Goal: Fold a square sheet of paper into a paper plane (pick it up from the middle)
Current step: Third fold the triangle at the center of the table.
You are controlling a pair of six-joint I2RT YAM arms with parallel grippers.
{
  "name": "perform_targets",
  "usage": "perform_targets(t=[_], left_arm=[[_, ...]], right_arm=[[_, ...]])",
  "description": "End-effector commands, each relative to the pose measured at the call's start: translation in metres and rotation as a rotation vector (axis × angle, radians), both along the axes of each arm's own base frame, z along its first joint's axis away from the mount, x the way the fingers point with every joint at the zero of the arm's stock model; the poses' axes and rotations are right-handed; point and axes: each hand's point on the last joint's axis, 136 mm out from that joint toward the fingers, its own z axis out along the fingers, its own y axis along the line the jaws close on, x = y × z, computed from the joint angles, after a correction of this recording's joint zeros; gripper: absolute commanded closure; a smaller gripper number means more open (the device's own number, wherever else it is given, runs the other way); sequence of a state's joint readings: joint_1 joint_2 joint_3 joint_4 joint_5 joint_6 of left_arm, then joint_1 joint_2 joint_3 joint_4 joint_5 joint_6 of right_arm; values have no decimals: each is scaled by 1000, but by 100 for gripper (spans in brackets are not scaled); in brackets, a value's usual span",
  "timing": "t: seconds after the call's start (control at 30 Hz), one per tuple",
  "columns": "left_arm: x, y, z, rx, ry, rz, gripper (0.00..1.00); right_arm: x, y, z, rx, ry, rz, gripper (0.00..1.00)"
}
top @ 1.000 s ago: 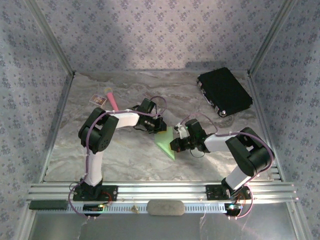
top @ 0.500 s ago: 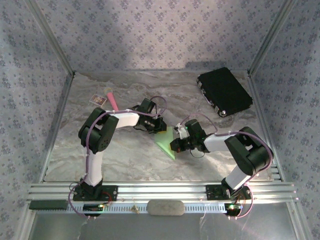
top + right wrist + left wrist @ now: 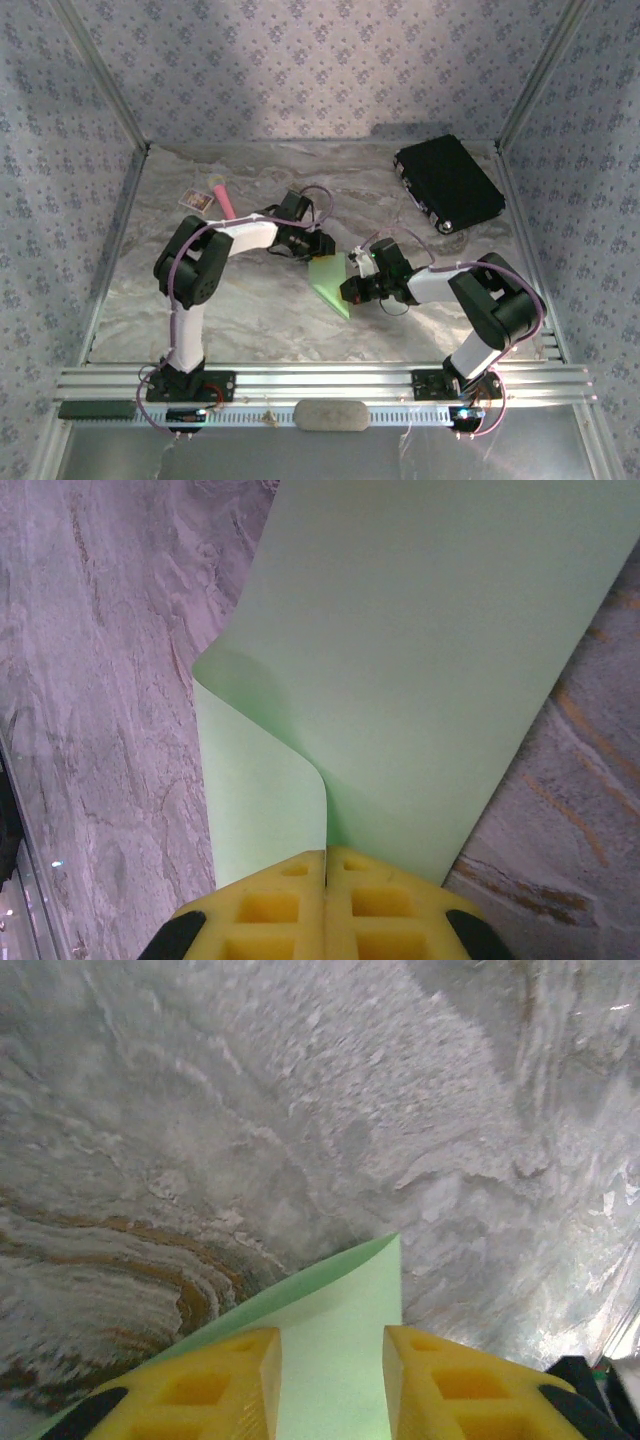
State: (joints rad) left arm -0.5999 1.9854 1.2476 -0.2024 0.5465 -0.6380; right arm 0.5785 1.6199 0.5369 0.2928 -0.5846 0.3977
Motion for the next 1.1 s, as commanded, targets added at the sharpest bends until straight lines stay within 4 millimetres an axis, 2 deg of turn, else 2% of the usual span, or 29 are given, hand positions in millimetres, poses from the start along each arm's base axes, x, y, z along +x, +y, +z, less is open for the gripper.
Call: perform_targets(t=[0.0,0.1,0.17,0.33,0.43,0.63,0.83,1.07], left_arm=[[8,7,42,-18,-96,32,66],[1,14,52,-40,-111,71,66],[-6,17,59,-74,-114,88,70],[-34,19,61,-150,-91,110,84],[-51,15,56,-194,-62,113,88],[-78,6,34,-223,-4,120,90],[-90,0,22,-204,19,105,91],[-97,3,6,-170,36,108,91]], right_arm=[[3,-1,-12,-41,15,-21,99],[5,0,-12,-43,13,-26,99],[7,0,-13,-45,11,-29,99],[9,-2,-14,-50,13,-41,99],[9,-4,-15,-54,13,-48,99],[9,-5,-14,-49,11,-53,100],[9,-5,-14,-48,13,-52,100],[8,-5,-13,-42,10,-51,100]])
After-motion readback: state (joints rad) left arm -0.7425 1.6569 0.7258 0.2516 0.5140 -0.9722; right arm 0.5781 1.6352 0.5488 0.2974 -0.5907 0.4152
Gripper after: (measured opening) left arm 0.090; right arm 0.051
